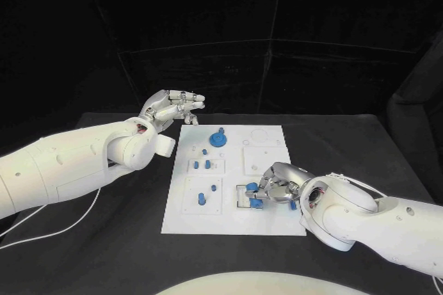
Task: Assemble the parts on the task board
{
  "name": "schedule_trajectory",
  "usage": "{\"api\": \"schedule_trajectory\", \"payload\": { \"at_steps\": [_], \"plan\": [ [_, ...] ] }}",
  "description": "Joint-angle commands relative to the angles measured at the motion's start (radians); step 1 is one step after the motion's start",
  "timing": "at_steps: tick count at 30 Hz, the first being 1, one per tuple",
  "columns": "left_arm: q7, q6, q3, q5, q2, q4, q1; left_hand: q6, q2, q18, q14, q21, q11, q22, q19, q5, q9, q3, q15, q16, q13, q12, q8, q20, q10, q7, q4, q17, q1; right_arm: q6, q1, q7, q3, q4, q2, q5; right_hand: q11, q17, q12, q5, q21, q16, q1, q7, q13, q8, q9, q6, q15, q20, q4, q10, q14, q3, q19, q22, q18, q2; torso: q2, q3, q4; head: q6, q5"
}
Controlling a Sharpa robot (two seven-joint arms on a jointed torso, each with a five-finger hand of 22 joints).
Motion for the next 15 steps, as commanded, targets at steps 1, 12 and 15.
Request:
{"api": "schedule_trajectory", "payload": {
  "at_steps": [1, 12, 15],
  "plan": [
    [0.008, 0.009, 0.001, 0.002, 0.001, 0.003, 0.001, -0.006, 0.001, 0.006, -0.007, -0.003, -0.001, -0.002, 0.003, 0.003, 0.000, -0.003, -0.003, 0.002, 0.001, 0.004, 0.003, 0.002, -0.009, 0.001, 0.002, -0.001, -0.009, 0.018, 0.002, -0.022, 0.001, -0.008, 0.010, -0.038, -0.008, 0.052, -0.005, -0.007, 0.001, 0.000, -0.009, -0.001, 0.089, 0.005, 0.002, 0.009, -0.010, -0.007, -0.002, 0.010, 0.065, -0.007, 0.021, 0.053, -0.017, 0.004, 0.000, 0.0003, -0.0005, -0.001, 0.002],
    [0.006, 0.010, 0.001, 0.002, 0.002, 0.004, 0.002, -0.006, 0.001, 0.006, -0.007, -0.004, -0.001, -0.002, 0.003, 0.003, 0.000, -0.003, -0.003, 0.002, 0.001, 0.004, 0.003, 0.002, -0.010, 0.001, 0.002, -0.001, -0.009, 0.025, 0.002, -0.031, 0.001, -0.033, 0.044, -0.070, -0.010, 0.049, -0.018, -0.039, 0.001, -0.002, -0.019, -0.003, 0.080, 0.006, 0.010, 0.011, -0.012, -0.010, -0.001, 0.005, 0.064, -0.022, 0.022, 0.055, -0.018, 0.005, -0.002, 0.0009, -0.0013, -0.002, 0.009],
    [0.006, 0.010, 0.001, 0.002, 0.001, 0.004, 0.002, -0.006, 0.001, 0.006, -0.006, -0.004, -0.001, -0.002, 0.003, 0.003, 0.000, -0.003, -0.003, 0.004, 0.001, 0.004, 0.004, 0.002, -0.010, 0.001, 0.002, 0.002, -0.009, 0.024, 0.002, -0.039, 0.001, -0.040, 0.051, -0.075, -0.008, 0.045, -0.039, -0.094, -0.002, -0.005, -0.041, -0.001, 0.064, 0.001, 0.015, 0.004, -0.010, -0.009, 0.000, -0.005, 0.063, -0.040, 0.019, 0.050, -0.017, 0.001, -0.002, 0.0004, -0.0012, -0.001, 0.009]
  ]
}}
